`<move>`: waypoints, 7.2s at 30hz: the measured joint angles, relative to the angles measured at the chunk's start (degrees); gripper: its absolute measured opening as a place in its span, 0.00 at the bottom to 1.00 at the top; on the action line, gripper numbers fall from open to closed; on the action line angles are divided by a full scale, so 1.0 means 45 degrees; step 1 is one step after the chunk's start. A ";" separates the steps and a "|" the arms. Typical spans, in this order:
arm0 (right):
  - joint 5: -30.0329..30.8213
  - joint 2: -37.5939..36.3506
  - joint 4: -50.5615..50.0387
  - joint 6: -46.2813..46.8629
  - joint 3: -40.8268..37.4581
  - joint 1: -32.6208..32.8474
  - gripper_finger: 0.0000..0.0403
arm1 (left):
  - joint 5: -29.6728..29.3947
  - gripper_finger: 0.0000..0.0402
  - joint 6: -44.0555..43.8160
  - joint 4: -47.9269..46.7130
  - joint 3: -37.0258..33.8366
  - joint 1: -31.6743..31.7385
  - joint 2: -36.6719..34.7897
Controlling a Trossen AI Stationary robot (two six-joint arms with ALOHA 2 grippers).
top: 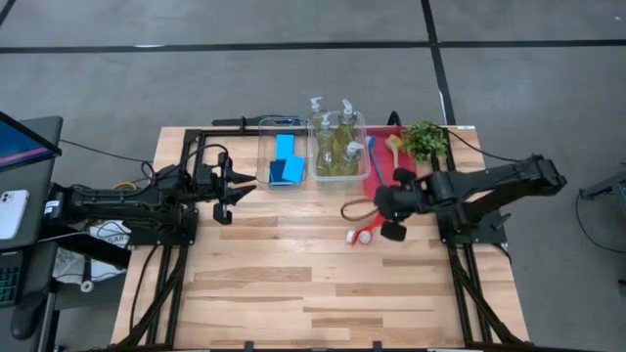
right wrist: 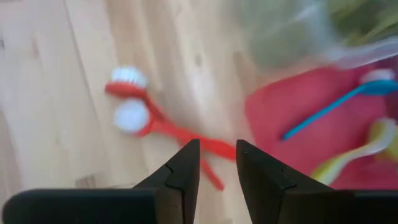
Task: Pick & Place Kitchen Sink Supplies
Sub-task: Put the red dish brush into the red bin
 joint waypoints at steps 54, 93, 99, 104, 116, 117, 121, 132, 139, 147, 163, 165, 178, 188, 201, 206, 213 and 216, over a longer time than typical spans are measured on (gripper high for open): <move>-0.2515 0.6008 0.5482 -0.3256 -0.2034 0.0982 0.02 | -0.0004 0.26 0.0000 0.0039 0.0000 0.0000 0.0001; -0.2313 0.5994 0.5131 -0.2477 -0.0382 -0.0288 0.28 | -0.0001 0.26 0.0039 0.0053 0.0000 0.0005 0.0098; -0.1330 0.6062 0.4209 -0.2482 -0.0384 -0.0719 0.36 | -0.0004 0.26 0.0035 0.0053 0.0000 0.0005 0.0098; -0.1320 0.6830 0.4326 -0.2885 -0.0335 -0.1063 0.40 | -0.0005 0.26 0.0035 0.0053 0.0000 0.0005 0.0098; -0.1631 0.9051 0.4691 -0.2925 -0.0290 -0.0845 0.33 | -0.0005 0.26 0.0034 0.0053 0.0000 0.0004 0.0098; -0.1630 0.9059 0.4726 -0.2920 -0.0295 -0.0798 0.32 | 0.0000 0.26 0.0034 0.0053 0.0000 0.0001 0.0098; -0.1866 0.8841 0.5072 -0.2930 -0.0376 -0.0710 0.26 | 0.0000 0.26 0.0034 0.0053 0.0000 0.0004 0.0098; -0.2347 0.8675 0.5493 -0.3057 -0.0392 -0.0259 0.02 | 0.0000 0.26 0.0034 0.0052 0.0000 0.0001 0.0098; -0.2262 0.8632 0.5474 -0.2497 -0.0387 -0.0046 0.03 | -0.0005 0.26 0.0034 0.0053 0.0000 0.0005 0.0098; -0.2270 0.8627 0.5501 -0.1502 -0.0392 -0.0216 0.17 | -0.0005 0.26 0.0034 0.0053 0.0000 0.0005 0.0098; -0.2316 0.8622 0.5190 -0.1474 -0.0254 -0.0197 0.49 | 0.0000 0.26 0.0034 0.0053 0.0000 0.0005 0.0098; -0.2382 0.8648 0.4548 -0.1569 -0.0026 -0.0187 0.50 | -0.0004 0.26 0.0034 0.0053 0.0000 0.0005 0.0098; -0.2001 0.8724 0.4204 -0.2240 0.1303 0.0187 0.42 | -0.0005 0.26 0.0034 0.0461 0.0010 -0.0015 0.0637; -0.2072 0.8763 0.4131 -0.2278 0.1313 0.0192 0.30 | 0.0000 0.26 0.0034 0.0624 0.0000 -0.0010 0.0909; -0.2081 0.8699 0.3989 -0.2274 0.1332 0.0192 0.28 | -0.0002 0.26 0.0034 0.0685 0.0000 -0.0015 0.0909; -0.2009 0.8675 0.3610 -0.2244 0.1454 0.0215 0.28 | -0.0001 0.26 0.0034 0.0714 0.0000 -0.0015 0.0909; -0.1984 0.8680 0.2633 -0.2264 0.2446 0.0205 0.27 | 0.0000 0.26 0.0034 0.0719 0.0000 -0.0015 0.0909; -0.1986 0.8680 0.2382 -0.2294 0.2857 0.0207 0.27 | 0.0000 0.26 0.0034 0.0719 0.0000 -0.0015 0.0909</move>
